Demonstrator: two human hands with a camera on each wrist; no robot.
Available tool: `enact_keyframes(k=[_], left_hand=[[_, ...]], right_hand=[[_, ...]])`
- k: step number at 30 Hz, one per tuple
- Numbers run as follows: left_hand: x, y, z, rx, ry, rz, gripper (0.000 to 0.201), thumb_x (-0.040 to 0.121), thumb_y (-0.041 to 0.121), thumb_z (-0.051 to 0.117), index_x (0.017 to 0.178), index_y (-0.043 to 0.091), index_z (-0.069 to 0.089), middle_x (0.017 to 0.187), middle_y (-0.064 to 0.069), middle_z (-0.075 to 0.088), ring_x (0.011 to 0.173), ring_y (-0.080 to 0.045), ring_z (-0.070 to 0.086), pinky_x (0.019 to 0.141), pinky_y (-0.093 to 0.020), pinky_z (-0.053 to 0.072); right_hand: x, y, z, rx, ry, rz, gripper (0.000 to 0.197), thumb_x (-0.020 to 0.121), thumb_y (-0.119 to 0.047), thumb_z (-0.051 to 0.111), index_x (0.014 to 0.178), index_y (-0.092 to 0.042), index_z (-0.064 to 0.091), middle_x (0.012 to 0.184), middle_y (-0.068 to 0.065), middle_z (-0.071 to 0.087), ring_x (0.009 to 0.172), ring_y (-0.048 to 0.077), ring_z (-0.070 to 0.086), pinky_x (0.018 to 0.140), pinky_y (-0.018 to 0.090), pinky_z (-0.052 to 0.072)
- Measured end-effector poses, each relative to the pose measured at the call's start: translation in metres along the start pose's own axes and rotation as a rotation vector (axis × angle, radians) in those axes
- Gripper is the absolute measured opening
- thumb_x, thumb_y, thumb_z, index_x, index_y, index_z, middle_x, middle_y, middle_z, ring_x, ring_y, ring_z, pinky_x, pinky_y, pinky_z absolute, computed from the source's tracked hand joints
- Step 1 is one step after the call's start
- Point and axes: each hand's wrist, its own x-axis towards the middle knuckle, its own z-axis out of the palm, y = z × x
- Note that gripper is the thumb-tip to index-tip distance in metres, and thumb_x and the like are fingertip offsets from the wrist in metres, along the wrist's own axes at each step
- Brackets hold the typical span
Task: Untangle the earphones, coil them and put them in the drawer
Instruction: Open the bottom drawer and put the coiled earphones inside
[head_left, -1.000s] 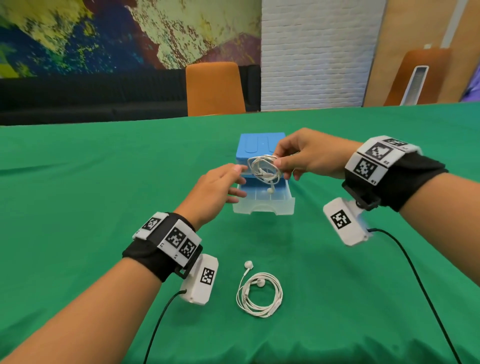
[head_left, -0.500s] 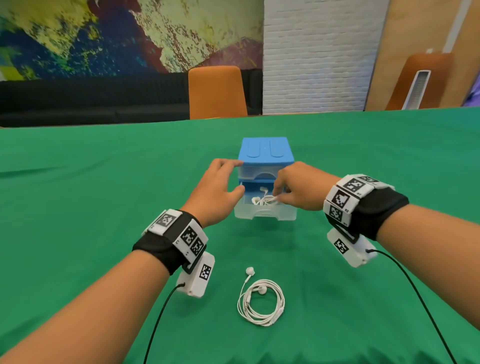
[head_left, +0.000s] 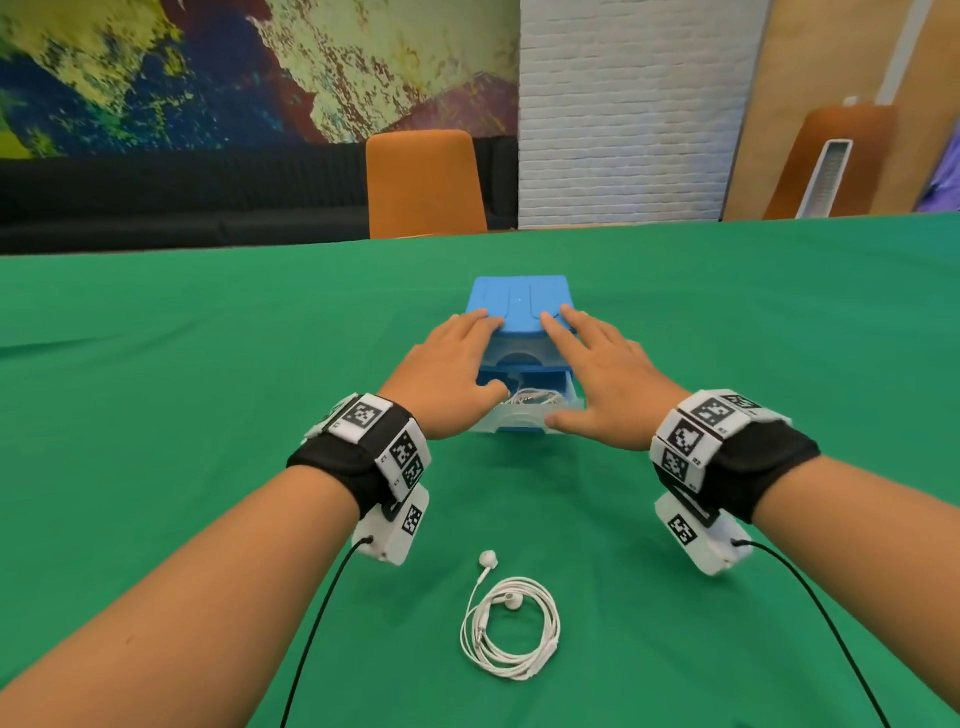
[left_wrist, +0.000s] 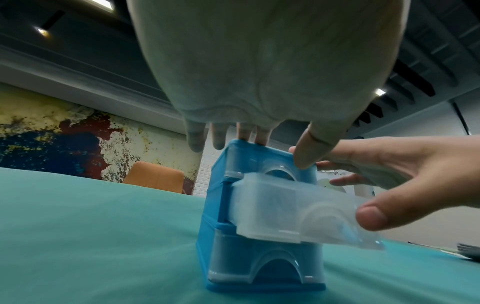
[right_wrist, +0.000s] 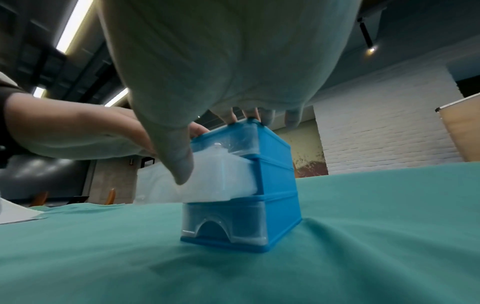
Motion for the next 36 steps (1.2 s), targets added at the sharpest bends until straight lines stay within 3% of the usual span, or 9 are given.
enact_keyframes(k=[4, 9, 12, 18, 26, 32, 34, 36], left_hand=[[0.002, 0.001, -0.002, 0.035, 0.066, 0.043, 0.064, 0.09, 0.036, 0.055, 0.149, 0.02, 0.037, 0.153, 0.002, 0.037, 0.143, -0.02, 0.033, 0.113, -0.042, 0.035], [0.005, 0.004, 0.003, 0.037, 0.144, 0.057, 0.053, 0.086, 0.026, 0.057, 0.138, 0.018, 0.048, 0.131, 0.0, 0.049, 0.114, -0.025, 0.051, 0.091, -0.034, 0.037], [0.007, 0.005, 0.003, 0.018, 0.161, 0.025, 0.049, 0.086, 0.025, 0.056, 0.134, 0.021, 0.05, 0.129, 0.003, 0.049, 0.106, -0.024, 0.054, 0.08, -0.031, 0.036], [0.011, 0.006, -0.001, 0.016, 0.186, -0.003, 0.04, 0.087, 0.025, 0.055, 0.127, 0.024, 0.053, 0.122, 0.004, 0.05, 0.088, -0.018, 0.047, 0.072, -0.031, 0.032], [0.006, 0.008, 0.0, -0.003, 0.188, -0.014, 0.045, 0.087, 0.023, 0.055, 0.132, 0.025, 0.051, 0.128, 0.006, 0.049, 0.101, -0.023, 0.054, 0.075, -0.032, 0.037], [0.002, 0.01, -0.001, -0.029, 0.153, -0.019, 0.053, 0.086, 0.018, 0.055, 0.138, 0.025, 0.045, 0.137, 0.009, 0.044, 0.111, -0.021, 0.054, 0.082, -0.036, 0.046], [0.002, 0.01, 0.001, -0.043, 0.137, -0.018, 0.056, 0.086, 0.018, 0.056, 0.14, 0.025, 0.044, 0.141, 0.009, 0.042, 0.121, -0.02, 0.051, 0.089, -0.037, 0.046], [0.002, 0.007, 0.004, -0.103, 0.104, -0.025, 0.062, 0.087, 0.017, 0.059, 0.146, 0.022, 0.042, 0.151, 0.005, 0.037, 0.137, -0.019, 0.04, 0.108, -0.038, 0.039]], right_hand=[[0.015, 0.002, 0.008, 0.058, 0.065, 0.015, 0.103, 0.086, -0.05, 0.066, 0.16, -0.02, 0.001, 0.167, 0.006, 0.003, 0.154, 0.025, 0.004, 0.122, 0.049, 0.02], [0.028, 0.0, 0.019, 0.06, 0.161, 0.065, 0.093, 0.086, -0.042, 0.068, 0.157, -0.017, 0.015, 0.163, 0.01, 0.015, 0.152, 0.028, 0.014, 0.121, 0.046, 0.024], [0.034, -0.003, 0.023, 0.093, 0.224, 0.094, 0.083, 0.083, -0.034, 0.072, 0.15, -0.016, 0.027, 0.155, 0.01, 0.026, 0.143, 0.031, 0.029, 0.115, 0.046, 0.034], [0.036, -0.001, 0.022, 0.061, 0.259, 0.091, 0.077, 0.079, -0.035, 0.075, 0.143, -0.017, 0.036, 0.142, 0.006, 0.038, 0.129, 0.029, 0.042, 0.105, 0.043, 0.043], [0.035, -0.007, 0.017, 0.047, 0.232, 0.108, 0.071, 0.08, -0.033, 0.074, 0.139, -0.017, 0.038, 0.136, 0.004, 0.04, 0.126, 0.028, 0.042, 0.1, 0.039, 0.043], [0.036, -0.012, 0.006, 0.032, 0.134, 0.136, 0.073, 0.08, -0.026, 0.072, 0.142, -0.016, 0.034, 0.138, 0.006, 0.038, 0.129, 0.03, 0.041, 0.1, 0.045, 0.045], [0.036, -0.014, -0.001, 0.016, 0.087, 0.142, 0.072, 0.08, -0.024, 0.071, 0.142, -0.015, 0.034, 0.138, 0.006, 0.038, 0.129, 0.03, 0.041, 0.099, 0.045, 0.045], [0.037, -0.015, -0.008, -0.004, 0.043, 0.15, 0.071, 0.081, -0.022, 0.069, 0.143, -0.015, 0.033, 0.139, 0.007, 0.039, 0.129, 0.03, 0.041, 0.099, 0.044, 0.044]])
